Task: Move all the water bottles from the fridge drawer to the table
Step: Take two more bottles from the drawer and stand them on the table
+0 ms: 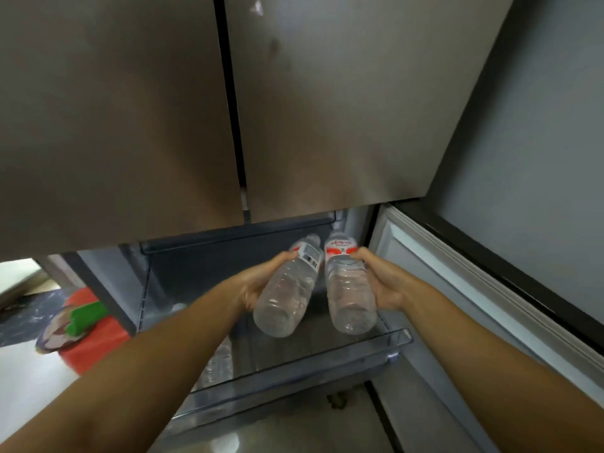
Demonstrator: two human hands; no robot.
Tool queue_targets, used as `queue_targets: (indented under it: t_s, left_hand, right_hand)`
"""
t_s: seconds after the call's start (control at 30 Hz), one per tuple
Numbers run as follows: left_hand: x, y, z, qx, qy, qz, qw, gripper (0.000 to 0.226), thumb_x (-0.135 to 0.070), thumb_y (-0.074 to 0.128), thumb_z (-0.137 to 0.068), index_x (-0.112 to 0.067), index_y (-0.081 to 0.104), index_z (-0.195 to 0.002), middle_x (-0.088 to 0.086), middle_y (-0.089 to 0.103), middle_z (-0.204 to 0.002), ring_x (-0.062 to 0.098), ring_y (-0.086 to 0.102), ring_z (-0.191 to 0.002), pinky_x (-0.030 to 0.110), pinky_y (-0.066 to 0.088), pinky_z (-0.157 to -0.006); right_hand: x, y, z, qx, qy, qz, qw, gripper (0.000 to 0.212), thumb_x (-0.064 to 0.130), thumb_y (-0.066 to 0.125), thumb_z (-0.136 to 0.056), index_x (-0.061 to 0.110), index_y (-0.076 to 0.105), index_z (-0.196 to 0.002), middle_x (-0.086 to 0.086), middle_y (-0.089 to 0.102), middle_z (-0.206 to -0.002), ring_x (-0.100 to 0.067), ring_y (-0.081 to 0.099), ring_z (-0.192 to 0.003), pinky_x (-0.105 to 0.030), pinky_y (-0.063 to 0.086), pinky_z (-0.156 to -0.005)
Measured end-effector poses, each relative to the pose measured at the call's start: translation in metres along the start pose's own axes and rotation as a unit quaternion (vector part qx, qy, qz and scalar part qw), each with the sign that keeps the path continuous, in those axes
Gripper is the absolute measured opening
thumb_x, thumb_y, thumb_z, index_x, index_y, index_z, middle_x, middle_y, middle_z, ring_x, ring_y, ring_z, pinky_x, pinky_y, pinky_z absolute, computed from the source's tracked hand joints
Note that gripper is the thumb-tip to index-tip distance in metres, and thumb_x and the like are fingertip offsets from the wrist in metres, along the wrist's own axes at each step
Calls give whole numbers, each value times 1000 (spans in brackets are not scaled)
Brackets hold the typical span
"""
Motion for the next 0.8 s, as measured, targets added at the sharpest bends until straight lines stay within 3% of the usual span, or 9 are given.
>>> queue_targets:
  t_s: [0.2, 0.3, 0.37, 0.43, 0.53, 0.63, 0.73, 0.8]
  left_hand:
    - [14, 32, 18, 105, 31, -58, 992, 44, -42, 61, -86, -7, 60, -113, 11, 73, -85, 21, 71, -71, 32, 59, -66]
    - [30, 47, 28, 144, 71, -111, 981, 46, -37, 64, -84, -10, 57, -121, 13, 72, -98, 27, 70, -88, 40, 56, -80]
    - [45, 61, 34, 158, 91, -165, 969, 44, -30, 68, -83, -12, 57, -122, 15, 70, -108, 30, 68, -98, 43, 55, -87]
    - [63, 74, 35, 175, 109, -201, 958, 32, -20, 69, -85, -15, 61, -115, 12, 70, -105, 28, 69, -94, 42, 56, -86]
    - [96, 99, 29, 195, 145, -308, 920, 34, -27, 76, -79, -23, 63, -110, 3, 72, -105, 16, 71, -93, 36, 57, -85]
    - [132, 126, 22, 205, 193, -379, 882, 36, -25, 77, -78, -24, 58, -109, -9, 70, -97, -6, 67, -78, 10, 51, -60]
    - [175, 150, 14, 223, 191, -445, 846, 55, -31, 81, -71, -16, 56, -117, 0, 69, -105, 8, 68, -90, 12, 52, -61]
    - [204, 169, 10, 251, 183, -478, 822, 63, -38, 82, -64, -18, 55, -117, -2, 69, -104, 14, 68, -94, 24, 59, -72]
  right_hand:
    - [-42, 11, 32, -92, -80, -123, 985, 64, 56, 69, -74, 10, 63, -119, -18, 71, -103, -33, 70, -89, -46, 54, -84]
    - [-71, 15, 54, -158, -162, -137, 964, 65, 50, 70, -75, 9, 59, -124, -20, 68, -116, -37, 66, -106, -52, 49, -96]
    - [-93, 10, 75, -222, -216, -120, 943, 56, 43, 67, -84, 10, 56, -128, -19, 68, -117, -36, 66, -107, -53, 48, -98]
    - [-116, 4, 94, -295, -248, -90, 918, 59, 43, 69, -83, 11, 54, -130, -15, 69, -115, -33, 68, -103, -53, 50, -96]
    - [-152, -1, 131, -407, -257, -32, 876, 58, 47, 70, -81, 19, 52, -128, -4, 70, -112, -23, 71, -96, -45, 56, -88]
    - [-192, -11, 169, -494, -225, -2, 840, 56, 49, 70, -81, 22, 49, -126, 1, 67, -114, -13, 69, -93, -29, 57, -76]
    - [-235, -17, 209, -549, -187, -5, 815, 49, 40, 70, -84, 22, 43, -121, 5, 61, -107, -3, 61, -89, -16, 48, -65]
    - [-266, -21, 237, -588, -158, 5, 793, 42, 38, 72, -83, 24, 46, -113, 6, 61, -102, -2, 60, -86, -13, 47, -63]
Point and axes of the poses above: each hand's wrist, its own z-axis away from the middle knuckle, its own y-axis out of the palm, x = y × z, the point moved 2 cm from there along -z, towards the middle knuckle
